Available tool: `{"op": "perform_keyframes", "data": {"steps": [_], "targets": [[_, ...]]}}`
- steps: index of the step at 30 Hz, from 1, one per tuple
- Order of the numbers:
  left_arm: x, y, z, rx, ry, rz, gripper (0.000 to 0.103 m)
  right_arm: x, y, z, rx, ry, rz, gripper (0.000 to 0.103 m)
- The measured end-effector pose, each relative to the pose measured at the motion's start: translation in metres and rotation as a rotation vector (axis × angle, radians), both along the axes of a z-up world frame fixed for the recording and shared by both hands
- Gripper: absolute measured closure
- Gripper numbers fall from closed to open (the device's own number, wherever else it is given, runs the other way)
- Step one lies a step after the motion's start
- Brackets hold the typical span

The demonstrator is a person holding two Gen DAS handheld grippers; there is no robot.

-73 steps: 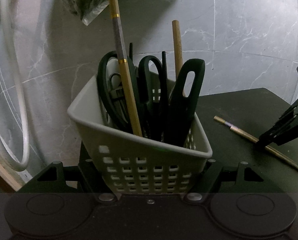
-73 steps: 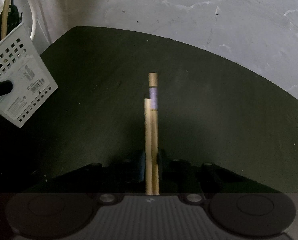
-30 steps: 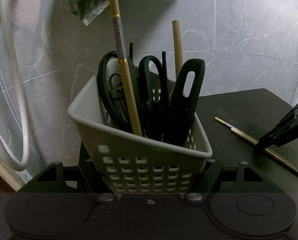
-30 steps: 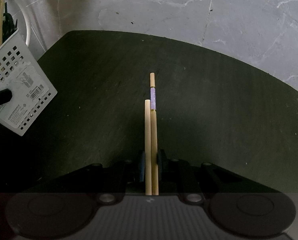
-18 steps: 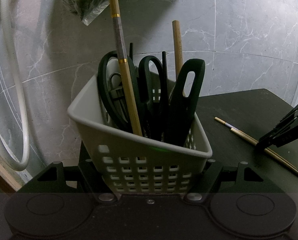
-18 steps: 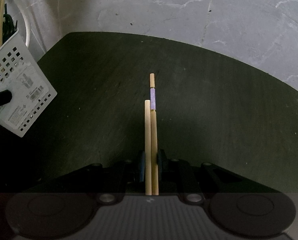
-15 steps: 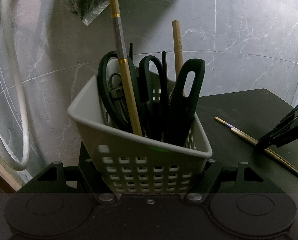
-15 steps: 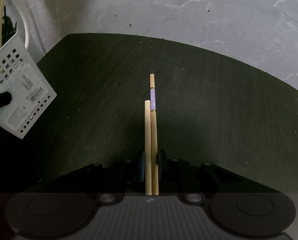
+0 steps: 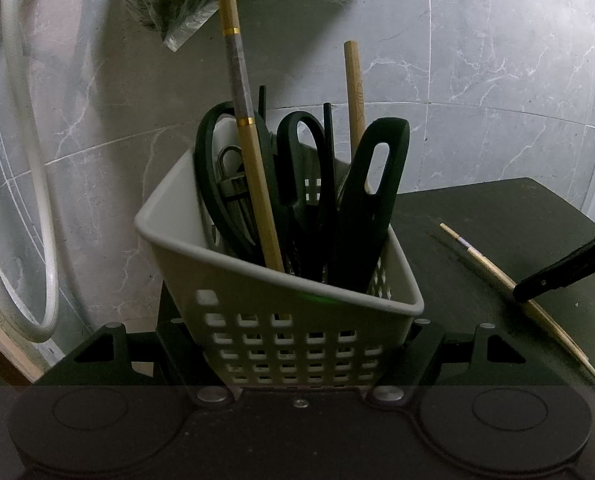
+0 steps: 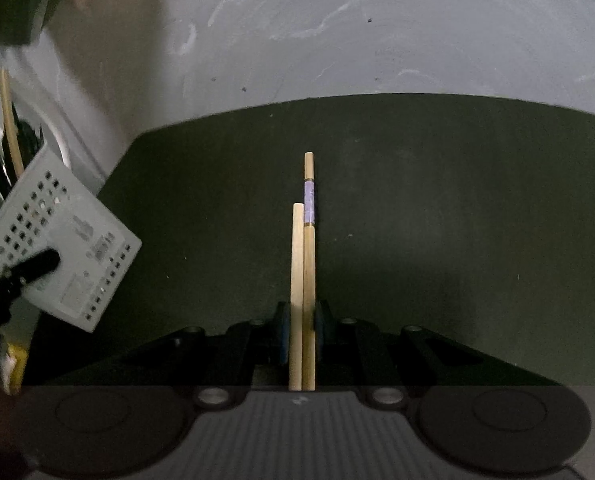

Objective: Organize utensils
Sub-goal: 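Grasp the two remaining chopsticks together with the right gripper, then lift the two chopsticks upright and lower them into the caddy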

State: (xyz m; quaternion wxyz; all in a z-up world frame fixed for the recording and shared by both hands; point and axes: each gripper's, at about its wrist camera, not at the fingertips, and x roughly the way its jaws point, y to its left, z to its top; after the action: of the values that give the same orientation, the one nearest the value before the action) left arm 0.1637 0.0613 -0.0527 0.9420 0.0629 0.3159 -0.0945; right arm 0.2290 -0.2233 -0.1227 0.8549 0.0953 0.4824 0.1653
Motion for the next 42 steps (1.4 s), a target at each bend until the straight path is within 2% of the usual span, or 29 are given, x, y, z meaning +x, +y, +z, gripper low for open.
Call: {"op": "perform_keyframes", "data": {"steps": [4,8,19,25,34,38,42], "targets": [[0.000,0.000,0.000,0.000,0.000,0.001,0.026,-0.010,-0.011,0.004,0.107,-0.044,-0.045,0.089],[0.000,0.000,0.000,0.000,0.000,0.001,0.026,-0.020,-0.017,0.016,0.193,-0.130,-0.086,0.089],[0.000,0.000,0.000,-0.004,-0.001,0.002,0.026,-0.038,-0.008,0.084,0.350,-0.459,-0.111,0.089],[0.000,0.001,0.000,-0.005,-0.004,-0.001,0.026,-0.046,0.009,0.131,0.406,-0.629,-0.035,0.089],[0.000,0.003,-0.001,-0.009,-0.008,-0.014,0.026,-0.051,0.046,0.175,0.448,-0.838,0.067,0.089],[0.001,0.003,-0.001,-0.009,-0.007,-0.025,0.026,-0.049,0.068,0.186,0.425,-0.933,0.108,0.089],[0.001,0.003,-0.001,-0.009,-0.006,-0.041,0.026,-0.044,0.091,0.185,0.443,-0.959,0.143,0.089]]}}
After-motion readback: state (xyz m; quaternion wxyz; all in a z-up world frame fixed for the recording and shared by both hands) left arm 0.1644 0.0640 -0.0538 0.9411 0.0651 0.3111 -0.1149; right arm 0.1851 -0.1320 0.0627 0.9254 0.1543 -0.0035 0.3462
